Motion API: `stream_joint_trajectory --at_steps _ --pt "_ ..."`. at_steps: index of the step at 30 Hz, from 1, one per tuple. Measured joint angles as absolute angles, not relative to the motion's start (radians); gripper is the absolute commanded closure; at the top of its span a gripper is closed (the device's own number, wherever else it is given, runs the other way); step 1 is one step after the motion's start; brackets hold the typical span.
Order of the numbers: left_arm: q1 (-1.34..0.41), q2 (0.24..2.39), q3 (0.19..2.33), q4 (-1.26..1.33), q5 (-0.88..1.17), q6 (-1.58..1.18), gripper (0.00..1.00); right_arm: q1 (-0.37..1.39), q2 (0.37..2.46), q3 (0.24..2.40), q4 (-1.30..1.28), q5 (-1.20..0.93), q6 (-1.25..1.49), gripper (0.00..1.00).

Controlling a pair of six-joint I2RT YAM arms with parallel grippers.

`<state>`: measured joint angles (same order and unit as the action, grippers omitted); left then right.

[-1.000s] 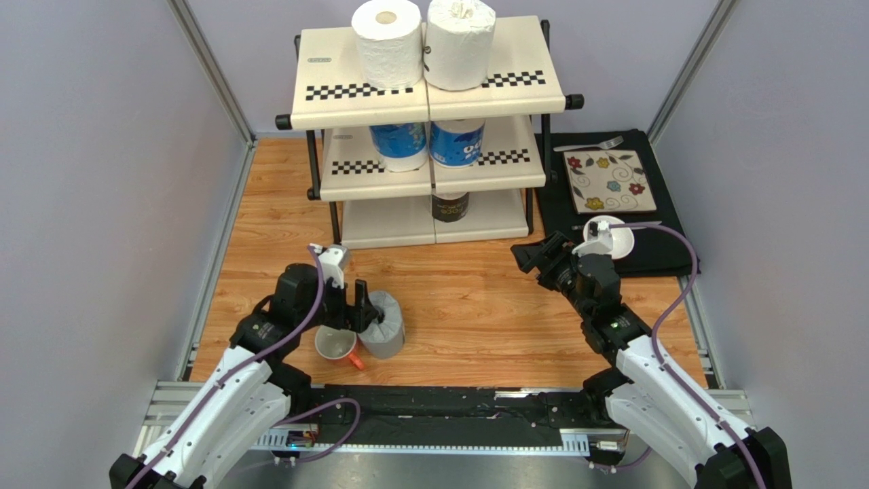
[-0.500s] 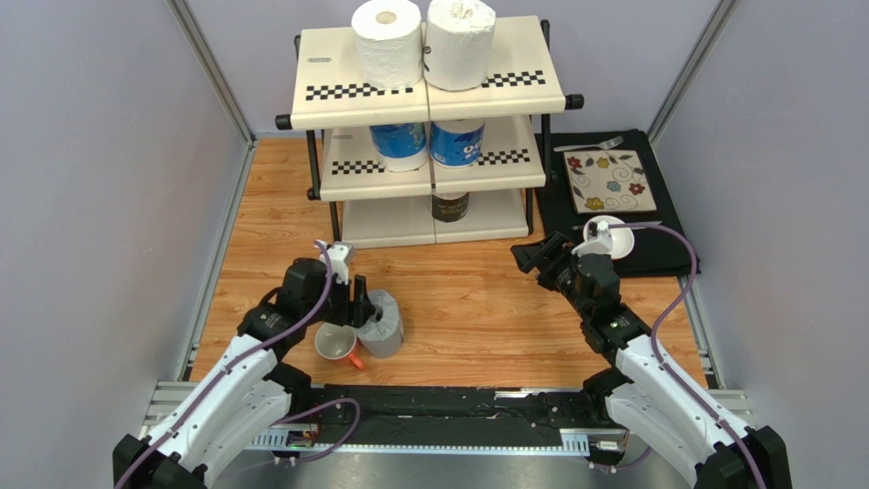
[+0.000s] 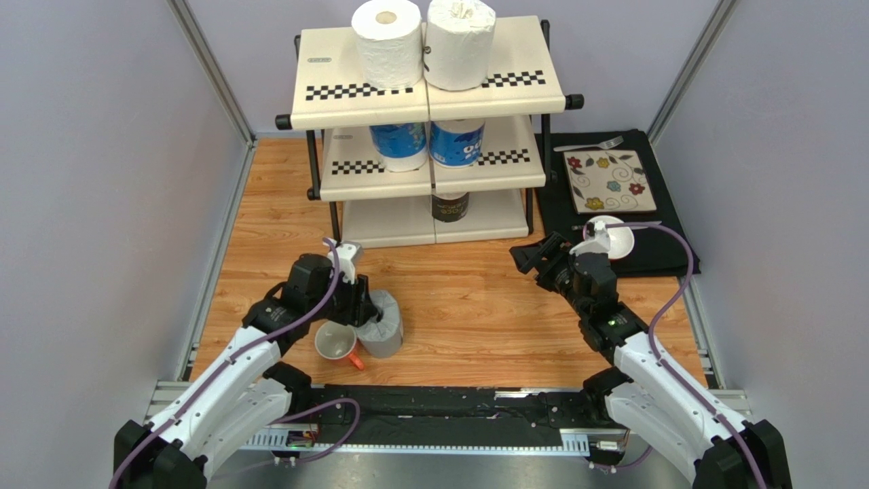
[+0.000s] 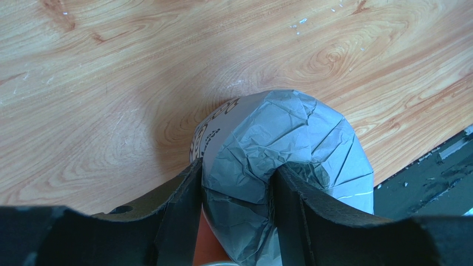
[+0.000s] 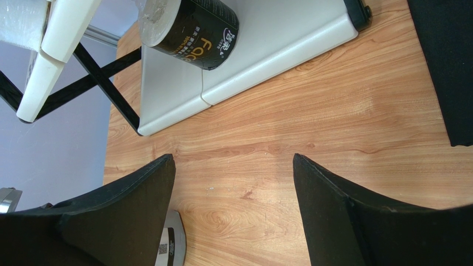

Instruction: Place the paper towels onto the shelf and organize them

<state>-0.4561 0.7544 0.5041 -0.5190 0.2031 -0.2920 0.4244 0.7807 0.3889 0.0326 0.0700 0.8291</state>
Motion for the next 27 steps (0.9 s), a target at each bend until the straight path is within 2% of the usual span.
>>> stream_joint_trajectory --at_steps 15,21,25,27 --pt "-0.458 0.821 0.571 -0.493 0.208 -0.286 0.54 0.424 0.781 0.389 0.017 0.078 0.829 0.19" --pt "-0.458 0.850 0.583 -0.390 0.194 -0.310 0.55 0.424 0.781 0.389 0.017 0.079 0.829 0.18" --pt "-0.458 0.890 0.583 -0.271 0.153 -0.352 0.64 0.424 0.781 0.389 0.017 0.080 0.830 0.18" --pt "-0.459 0.918 0.583 -0.204 0.136 -0.374 0.64 0.424 0.781 0.389 0.017 0.080 0.830 0.18"
